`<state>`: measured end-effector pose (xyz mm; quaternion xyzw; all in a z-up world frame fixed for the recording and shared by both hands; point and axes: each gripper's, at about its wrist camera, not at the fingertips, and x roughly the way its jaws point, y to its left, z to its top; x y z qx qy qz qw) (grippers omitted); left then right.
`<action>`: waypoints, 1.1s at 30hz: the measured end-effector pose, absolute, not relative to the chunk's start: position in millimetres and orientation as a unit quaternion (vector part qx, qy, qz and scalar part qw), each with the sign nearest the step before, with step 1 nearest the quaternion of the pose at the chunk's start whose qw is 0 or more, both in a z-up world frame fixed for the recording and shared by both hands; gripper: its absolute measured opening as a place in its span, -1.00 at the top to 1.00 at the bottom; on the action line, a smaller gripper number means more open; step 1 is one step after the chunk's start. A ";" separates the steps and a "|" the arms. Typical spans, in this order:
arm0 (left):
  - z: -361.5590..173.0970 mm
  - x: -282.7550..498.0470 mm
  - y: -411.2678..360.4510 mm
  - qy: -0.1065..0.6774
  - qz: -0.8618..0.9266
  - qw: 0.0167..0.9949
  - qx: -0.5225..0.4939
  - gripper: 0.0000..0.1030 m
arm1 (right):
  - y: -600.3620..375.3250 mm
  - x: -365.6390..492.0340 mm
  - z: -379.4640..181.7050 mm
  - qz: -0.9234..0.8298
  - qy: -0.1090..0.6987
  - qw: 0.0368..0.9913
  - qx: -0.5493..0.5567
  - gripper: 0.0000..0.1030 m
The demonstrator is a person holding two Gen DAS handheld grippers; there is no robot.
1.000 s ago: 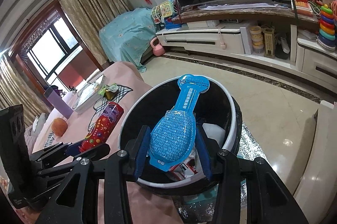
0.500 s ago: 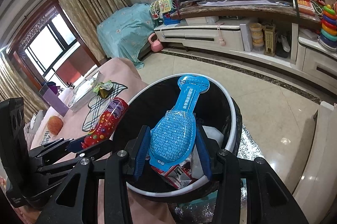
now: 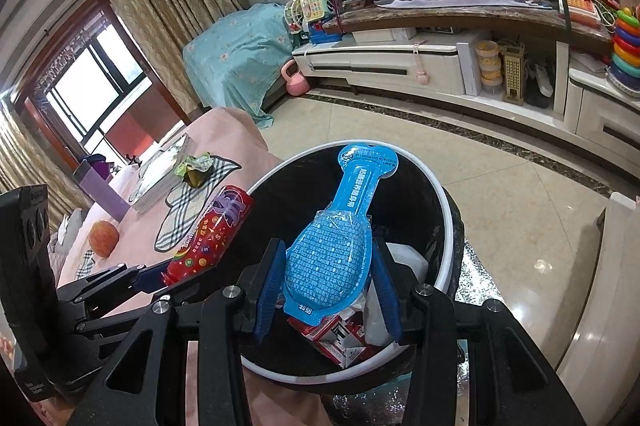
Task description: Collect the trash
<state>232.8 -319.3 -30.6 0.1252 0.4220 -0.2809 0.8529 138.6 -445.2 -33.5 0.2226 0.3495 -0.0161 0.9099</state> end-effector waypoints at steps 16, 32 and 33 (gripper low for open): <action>-23.3 228.2 -303.4 0.415 -0.279 0.859 0.110 -0.18 | -452.7 138.9 -30.5 -0.021 0.353 0.904 0.239 -0.06; -19.9 163.1 -206.5 0.396 -0.251 0.883 0.026 -0.45 | -410.1 72.5 -21.3 -0.010 0.306 0.913 0.271 -0.78; -21.1 157.2 -200.4 0.396 -0.249 0.884 0.022 -0.45 | -406.0 67.8 -21.6 -0.009 0.304 0.913 0.273 -0.81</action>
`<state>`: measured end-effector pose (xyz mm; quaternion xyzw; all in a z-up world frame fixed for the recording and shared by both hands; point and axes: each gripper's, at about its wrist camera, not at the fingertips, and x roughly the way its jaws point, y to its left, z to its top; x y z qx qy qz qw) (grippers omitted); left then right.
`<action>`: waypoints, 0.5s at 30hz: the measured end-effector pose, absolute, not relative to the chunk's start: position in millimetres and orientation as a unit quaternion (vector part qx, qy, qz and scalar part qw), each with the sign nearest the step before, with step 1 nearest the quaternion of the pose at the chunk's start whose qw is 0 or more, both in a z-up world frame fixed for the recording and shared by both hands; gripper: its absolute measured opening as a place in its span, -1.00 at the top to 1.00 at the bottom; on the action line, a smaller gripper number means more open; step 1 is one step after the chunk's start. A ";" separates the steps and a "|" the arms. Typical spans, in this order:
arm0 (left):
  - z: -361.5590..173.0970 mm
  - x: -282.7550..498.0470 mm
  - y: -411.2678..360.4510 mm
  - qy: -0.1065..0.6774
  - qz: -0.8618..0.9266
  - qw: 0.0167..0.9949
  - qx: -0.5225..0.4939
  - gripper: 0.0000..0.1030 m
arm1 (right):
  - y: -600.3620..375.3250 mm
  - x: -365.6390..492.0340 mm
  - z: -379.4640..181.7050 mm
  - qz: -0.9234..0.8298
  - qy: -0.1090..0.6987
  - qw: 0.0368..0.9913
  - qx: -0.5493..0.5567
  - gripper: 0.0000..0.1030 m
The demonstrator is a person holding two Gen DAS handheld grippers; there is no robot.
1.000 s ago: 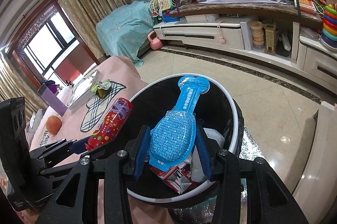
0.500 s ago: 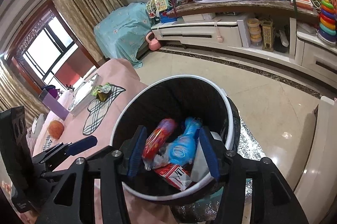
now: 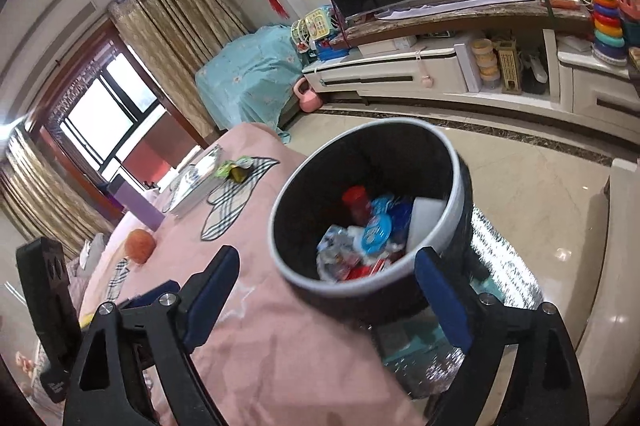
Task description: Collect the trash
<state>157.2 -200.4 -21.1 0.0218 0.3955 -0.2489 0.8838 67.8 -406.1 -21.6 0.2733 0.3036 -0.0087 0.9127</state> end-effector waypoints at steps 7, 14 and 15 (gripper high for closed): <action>-27.0 121.6 -166.1 0.373 -0.229 0.899 0.001 -0.45 | -374.7 35.7 -27.4 -0.012 0.292 0.918 0.267 -0.87; -22.5 87.8 -145.9 0.336 -0.225 0.915 0.002 -0.45 | -354.3 4.0 -26.6 -0.036 0.276 0.929 0.243 -0.88; -19.2 83.3 -143.8 0.329 -0.225 0.917 0.001 -0.45 | -352.9 0.7 -24.3 -0.040 0.272 0.932 0.237 -0.88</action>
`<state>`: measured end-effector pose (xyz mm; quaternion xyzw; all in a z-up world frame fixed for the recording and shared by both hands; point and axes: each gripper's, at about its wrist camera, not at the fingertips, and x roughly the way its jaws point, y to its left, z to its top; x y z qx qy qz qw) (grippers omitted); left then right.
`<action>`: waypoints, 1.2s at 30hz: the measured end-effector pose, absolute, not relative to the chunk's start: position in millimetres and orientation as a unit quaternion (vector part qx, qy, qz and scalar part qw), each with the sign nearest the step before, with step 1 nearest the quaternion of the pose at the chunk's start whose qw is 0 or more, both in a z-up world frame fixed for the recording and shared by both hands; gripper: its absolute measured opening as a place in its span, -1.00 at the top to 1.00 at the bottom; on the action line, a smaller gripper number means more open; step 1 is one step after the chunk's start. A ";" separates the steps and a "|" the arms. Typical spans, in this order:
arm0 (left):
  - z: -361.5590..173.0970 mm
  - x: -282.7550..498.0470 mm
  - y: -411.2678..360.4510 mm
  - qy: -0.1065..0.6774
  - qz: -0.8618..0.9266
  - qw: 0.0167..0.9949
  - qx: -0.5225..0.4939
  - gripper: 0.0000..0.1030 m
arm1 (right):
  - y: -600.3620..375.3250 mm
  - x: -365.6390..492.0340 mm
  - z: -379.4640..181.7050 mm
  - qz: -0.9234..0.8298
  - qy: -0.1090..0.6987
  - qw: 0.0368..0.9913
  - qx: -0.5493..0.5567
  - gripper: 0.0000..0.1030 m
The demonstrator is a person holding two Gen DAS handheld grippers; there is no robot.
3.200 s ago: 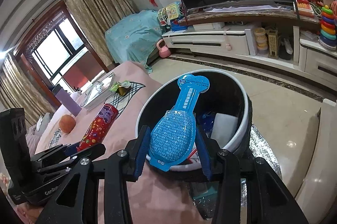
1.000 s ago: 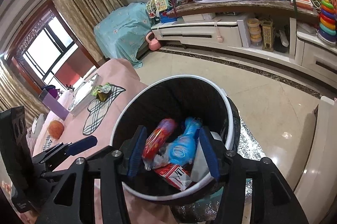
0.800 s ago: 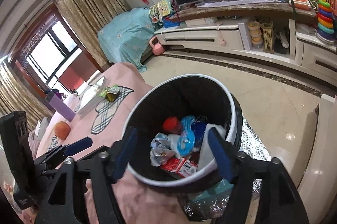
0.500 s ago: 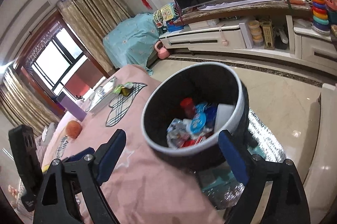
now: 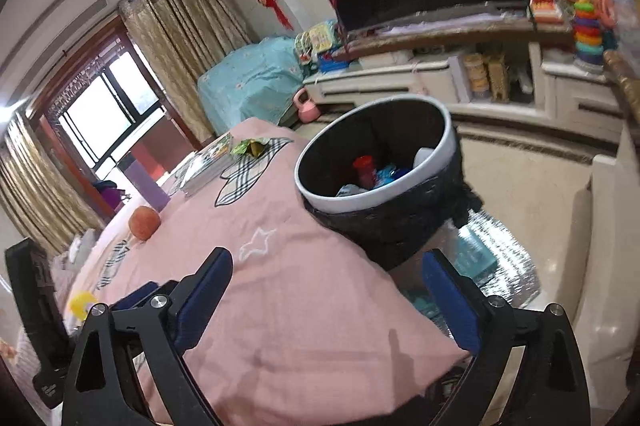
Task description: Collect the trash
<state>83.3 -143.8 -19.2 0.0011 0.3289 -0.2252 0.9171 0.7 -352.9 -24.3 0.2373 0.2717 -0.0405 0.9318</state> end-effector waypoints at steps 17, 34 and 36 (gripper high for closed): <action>2.4 19.3 -108.3 0.185 -0.147 0.972 0.009 -1.00 | -304.4 -66.2 21.7 -0.124 0.098 0.985 0.074 -1.00; -4.5 7.4 -97.0 0.168 -0.108 0.980 0.018 -1.00 | -294.9 -71.8 5.0 -0.124 0.118 0.983 0.067 -1.00; -5.1 7.3 -95.4 0.168 -0.107 0.980 0.018 -1.00 | -293.4 -71.7 4.5 -0.123 0.118 0.983 0.065 -1.00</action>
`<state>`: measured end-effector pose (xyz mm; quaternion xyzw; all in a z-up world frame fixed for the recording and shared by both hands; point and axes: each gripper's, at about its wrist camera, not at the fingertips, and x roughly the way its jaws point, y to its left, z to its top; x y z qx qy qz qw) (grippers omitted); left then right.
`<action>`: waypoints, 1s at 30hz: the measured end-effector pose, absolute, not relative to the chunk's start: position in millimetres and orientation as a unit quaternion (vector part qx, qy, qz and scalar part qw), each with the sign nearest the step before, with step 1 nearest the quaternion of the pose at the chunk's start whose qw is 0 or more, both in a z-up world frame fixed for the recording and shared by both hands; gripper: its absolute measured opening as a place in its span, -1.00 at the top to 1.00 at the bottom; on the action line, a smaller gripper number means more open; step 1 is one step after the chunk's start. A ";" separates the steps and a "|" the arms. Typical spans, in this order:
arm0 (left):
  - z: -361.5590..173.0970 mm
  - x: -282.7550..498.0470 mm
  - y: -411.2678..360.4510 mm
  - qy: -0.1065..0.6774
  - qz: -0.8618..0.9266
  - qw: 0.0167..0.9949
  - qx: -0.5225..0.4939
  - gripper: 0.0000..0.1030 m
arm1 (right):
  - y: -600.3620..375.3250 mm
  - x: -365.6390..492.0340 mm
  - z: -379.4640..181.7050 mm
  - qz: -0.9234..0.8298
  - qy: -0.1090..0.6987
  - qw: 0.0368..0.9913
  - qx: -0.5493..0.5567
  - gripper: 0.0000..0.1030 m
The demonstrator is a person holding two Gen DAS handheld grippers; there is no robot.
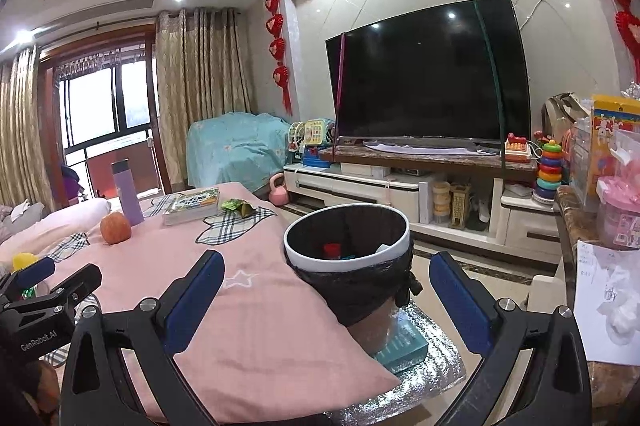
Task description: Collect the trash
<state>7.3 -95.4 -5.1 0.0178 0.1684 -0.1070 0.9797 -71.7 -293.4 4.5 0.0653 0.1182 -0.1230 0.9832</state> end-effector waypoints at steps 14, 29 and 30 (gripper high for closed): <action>-5.8 5.3 -89.7 0.163 -0.099 0.982 0.014 -1.00 | -289.7 -72.4 3.3 -0.119 0.117 0.984 0.059 -1.00; -4.9 1.3 -88.3 0.158 -0.096 0.983 0.013 -1.00 | -288.9 -73.1 3.6 -0.114 0.118 0.985 0.061 -1.00; -4.9 1.3 -88.1 0.158 -0.096 0.983 0.012 -1.00 | -288.9 -73.1 3.7 -0.113 0.118 0.985 0.063 -1.00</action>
